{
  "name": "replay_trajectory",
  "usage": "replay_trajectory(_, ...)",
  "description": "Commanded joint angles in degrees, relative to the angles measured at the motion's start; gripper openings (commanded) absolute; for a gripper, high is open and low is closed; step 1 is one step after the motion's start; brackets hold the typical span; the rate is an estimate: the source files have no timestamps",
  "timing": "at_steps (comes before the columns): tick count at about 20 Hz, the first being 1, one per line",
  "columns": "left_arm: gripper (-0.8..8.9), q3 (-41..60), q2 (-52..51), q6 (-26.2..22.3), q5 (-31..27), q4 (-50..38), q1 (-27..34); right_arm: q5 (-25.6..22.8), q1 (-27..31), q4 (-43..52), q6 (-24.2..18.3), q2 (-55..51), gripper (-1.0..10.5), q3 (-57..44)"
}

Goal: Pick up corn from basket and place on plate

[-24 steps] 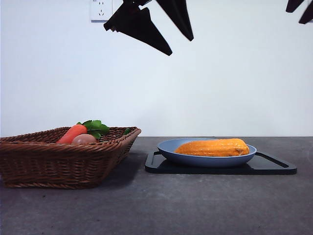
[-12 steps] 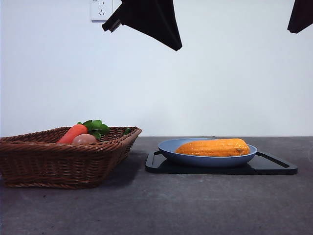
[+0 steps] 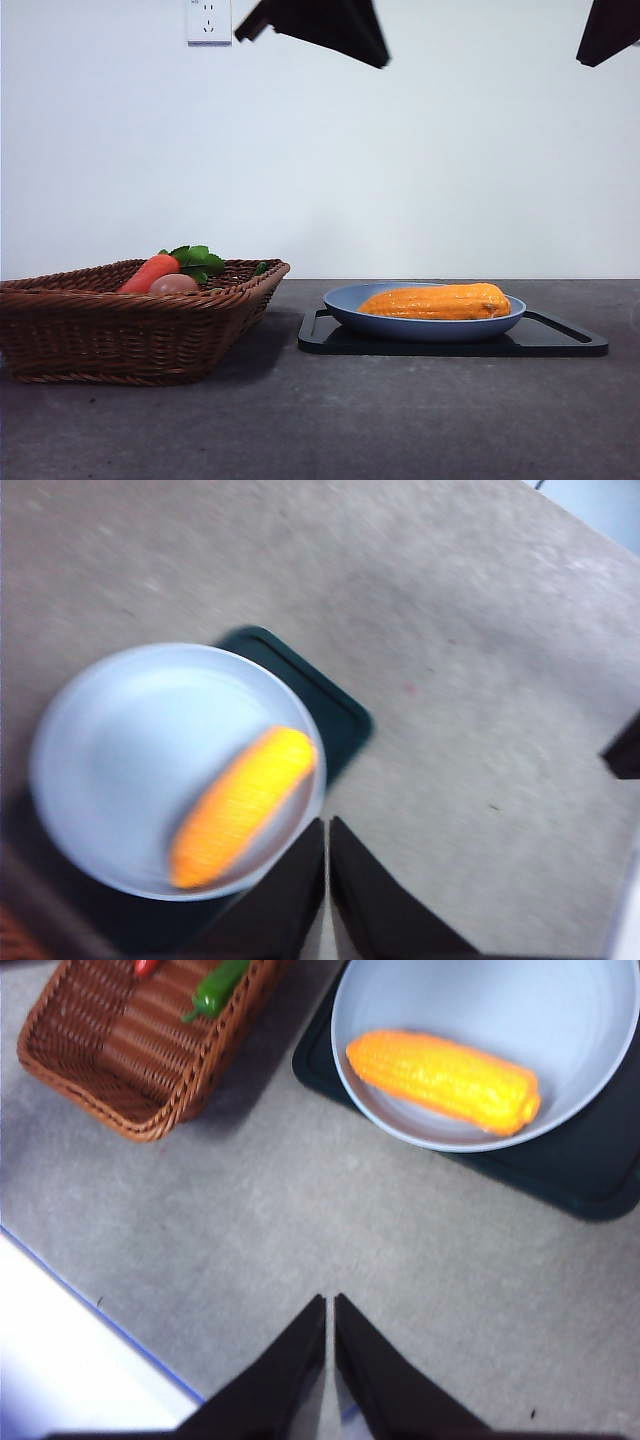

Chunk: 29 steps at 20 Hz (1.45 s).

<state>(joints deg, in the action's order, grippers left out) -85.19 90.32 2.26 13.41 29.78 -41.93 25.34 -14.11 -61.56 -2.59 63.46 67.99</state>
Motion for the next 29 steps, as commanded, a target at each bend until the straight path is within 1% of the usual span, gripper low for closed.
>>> replay_trajectory(1,0.07,-1.6,-3.8,-3.3,-1.0,-1.8,3.9,0.1,0.0,1.9,-0.5,0.5,0.0,0.6)
replay_trajectory(3,0.07,0.2,-9.3,-5.7,-1.0,-3.8,8.5,0.1,0.0,3.0,-0.5,0.5,0.0,0.6)
replay_trajectory(5,0.07,5.0,-16.9,-6.1,-1.0,-7.3,14.6,0.1,0.1,4.0,-0.5,0.5,0.0,0.6)
replay_trajectory(7,0.07,12.8,-25.6,-5.9,-1.0,-12.8,21.4,0.1,0.1,5.6,-0.5,0.5,0.0,0.6)
replay_trajectory(10,0.07,27.1,-39.3,-5.9,-1.0,-20.4,32.1,0.1,0.1,7.6,-0.5,0.5,0.0,0.6)
replay_trajectory(12,0.07,35.3,-47.5,-6.0,-1.7,-22.5,38.0,0.1,0.0,9.4,-0.5,0.5,0.0,0.6)
replay_trajectory(14,0.07,42.6,-54.5,-6.1,-3.0,-23.5,41.7,0.1,0.0,11.0,-0.5,0.5,0.0,0.6)
replay_trajectory(16,0.07,49.4,-60.1,-6.1,-3.5,-25.9,43.4,0.1,0.1,12.8,-0.5,0.5,0.0,0.6)
replay_trajectory(19,0.07,59.3,-67.5,-6.1,-5.7,-29.2,43.9,0.1,0.1,15.5,-0.5,0.5,0.0,0.6)
replay_trajectory(23,0.07,71.5,-77.4,-5.9,-6.2,-29.8,43.9,0.1,0.0,19.5,-0.5,0.5,0.0,0.6)
replay_trajectory(26,0.07,77.7,-83.3,-5.5,-6.2,-29.4,43.9,0.1,0.0,22.0,-0.5,0.5,0.0,0.6)
replay_trajectory(29,0.07,81.3,-87.5,-4.1,-6.2,-29.1,43.9,0.1,0.1,24.4,-0.5,0.5,0.0,0.6)
